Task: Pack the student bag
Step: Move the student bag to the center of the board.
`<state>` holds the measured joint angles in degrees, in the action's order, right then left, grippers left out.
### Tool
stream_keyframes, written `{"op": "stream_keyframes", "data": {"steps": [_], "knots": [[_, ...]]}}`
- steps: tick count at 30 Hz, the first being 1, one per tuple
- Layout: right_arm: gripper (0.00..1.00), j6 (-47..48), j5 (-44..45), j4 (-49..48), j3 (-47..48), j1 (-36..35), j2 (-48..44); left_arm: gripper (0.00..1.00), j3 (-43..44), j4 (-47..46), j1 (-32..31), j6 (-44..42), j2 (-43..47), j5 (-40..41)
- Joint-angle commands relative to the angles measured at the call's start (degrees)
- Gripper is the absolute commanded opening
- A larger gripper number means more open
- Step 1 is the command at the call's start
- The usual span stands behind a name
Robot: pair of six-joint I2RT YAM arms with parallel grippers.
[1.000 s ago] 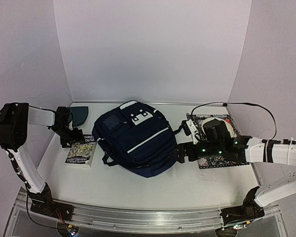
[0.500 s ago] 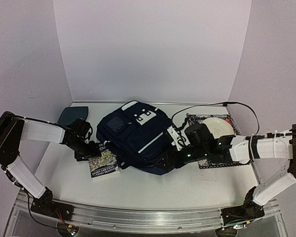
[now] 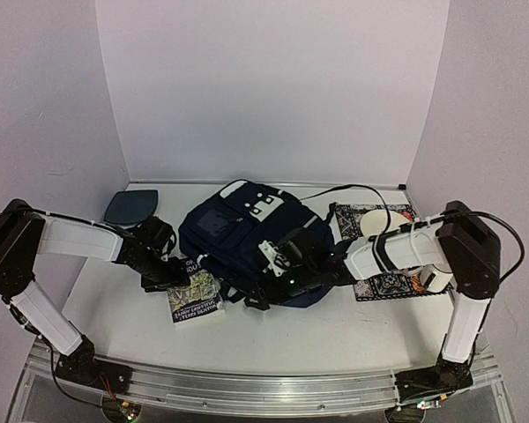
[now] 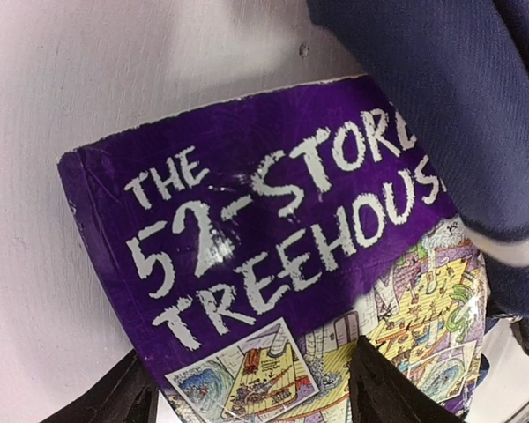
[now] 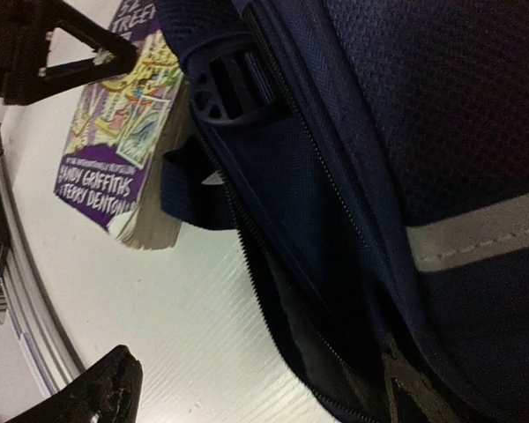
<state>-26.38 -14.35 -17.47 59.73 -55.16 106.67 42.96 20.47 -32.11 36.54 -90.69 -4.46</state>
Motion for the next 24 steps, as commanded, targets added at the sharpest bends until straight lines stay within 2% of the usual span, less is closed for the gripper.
{"op": "stream_keyframes", "data": {"steps": [1, 7, 10, 17, 24], "knots": [[0.95, 2.06, 7.0, 1.91, 9.12, 1.74, 7.12, 0.72, -6.2, 4.94, -3.47, -1.03, -5.19, -4.62], [0.94, 4.6, 6.92, 3.96, 22.61, 3.36, 15.3, 0.72, -9.49, 5.01, -7.32, 0.37, -3.33, -5.9], [0.94, 4.72, 5.17, 5.62, 24.94, 3.36, 15.23, 0.71, -10.44, 5.07, -10.2, 1.71, -2.65, -6.6], [0.95, 0.51, 1.11, 5.1, 15.23, 1.62, 5.92, 0.71, -7.95, 5.02, -18.86, 6.1, 0.44, -7.94], [0.97, -8.92, 2.4, 1.11, -0.03, 0.12, -6.07, 0.74, -3.12, 4.99, -21.43, 6.53, 4.02, -8.64]]}}
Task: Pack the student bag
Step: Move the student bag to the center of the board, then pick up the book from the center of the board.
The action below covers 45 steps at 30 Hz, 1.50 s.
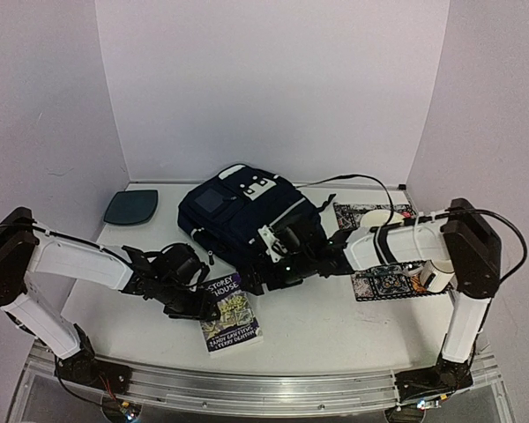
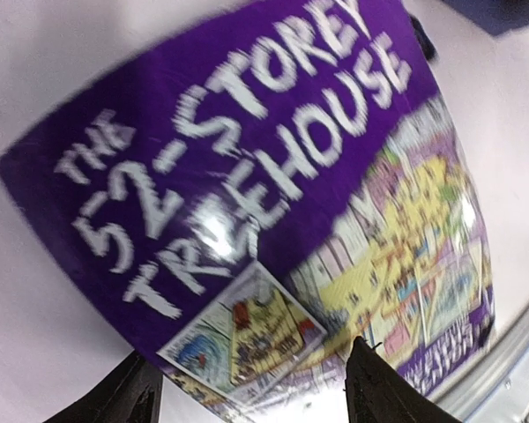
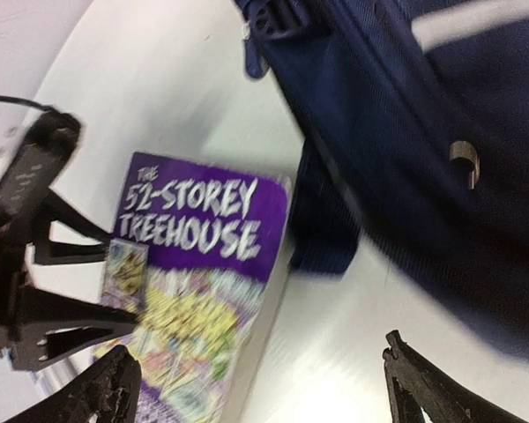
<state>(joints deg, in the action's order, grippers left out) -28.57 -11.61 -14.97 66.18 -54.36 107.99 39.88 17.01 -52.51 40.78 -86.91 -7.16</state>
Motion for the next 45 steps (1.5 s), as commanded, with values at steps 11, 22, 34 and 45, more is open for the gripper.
{"op": "stream_keyframes", "data": {"steps": [11, 22, 34, 45], "knots": [[0.93, -17.12, -5.37, -14.25, -12.04, -1.76, -3.87, 0.8, -0.63, 8.05, -0.21, 6.13, 2.21, 2.2], [0.82, -22.82, -7.96, -21.68, -8.04, -2.61, 7.31, 0.71, 2.44, 2.45, 0.48, 1.87, -4.1, -2.59], [0.47, -29.05, -13.1, -33.54, -10.14, -3.07, 9.13, 0.58, -1.17, -8.98, 0.39, 4.06, 1.14, -11.18], [0.0, -29.21, -13.28, -37.68, -14.38, -2.93, 2.14, 0.62, -3.32, -10.67, 1.56, 6.54, 7.15, -5.29]]}}
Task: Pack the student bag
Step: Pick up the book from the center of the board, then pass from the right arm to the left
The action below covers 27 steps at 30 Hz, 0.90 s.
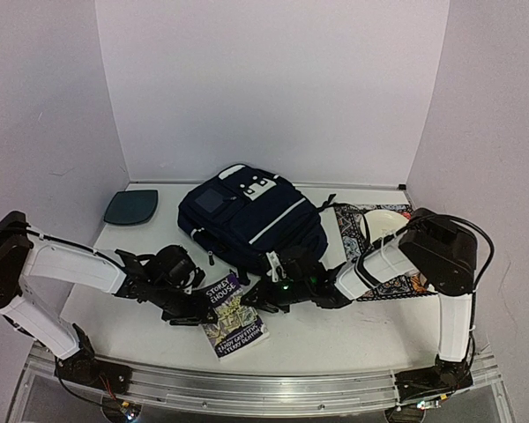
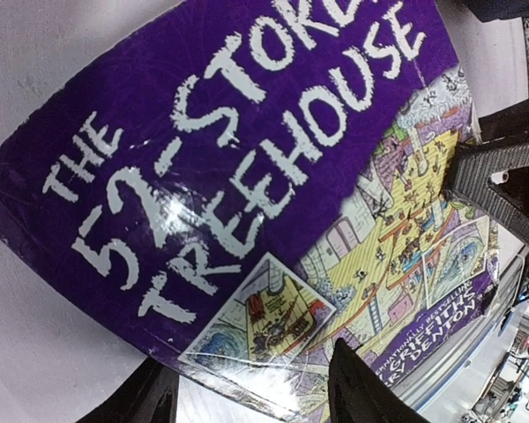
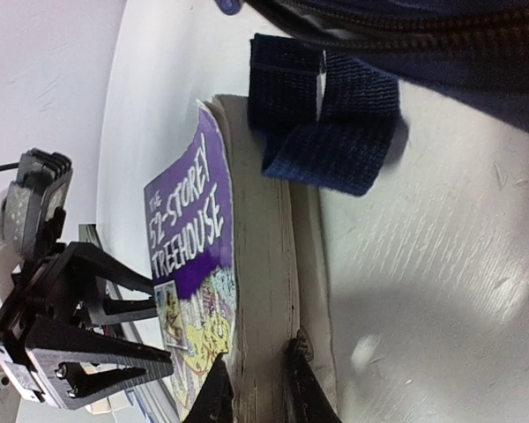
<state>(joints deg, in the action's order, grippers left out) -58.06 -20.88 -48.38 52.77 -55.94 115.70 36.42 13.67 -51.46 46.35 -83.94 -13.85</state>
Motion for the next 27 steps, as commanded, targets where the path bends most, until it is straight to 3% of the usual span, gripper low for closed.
{"op": "stream_keyframes", "data": {"steps": [1, 13, 27], "knots": [[0.0, 0.31, -4.04, -4.55, -1.3, -1.28, -6.5, 0.64, -0.06, -7.55, 1.0, 1.02, 5.28, 1.81], [0.0, 0.76, -3.63, -8.98, -6.5, 0.89, -17.9, 0.92, -3.99, -14.28, 7.81, 0.42, 16.99, 1.35], [0.0, 0.85, -0.92, -14.19, -11.91, 4.17, -27.89, 0.95, -4.49, -25.89, 8.81, 2.46, 16.12, -5.94]]}}
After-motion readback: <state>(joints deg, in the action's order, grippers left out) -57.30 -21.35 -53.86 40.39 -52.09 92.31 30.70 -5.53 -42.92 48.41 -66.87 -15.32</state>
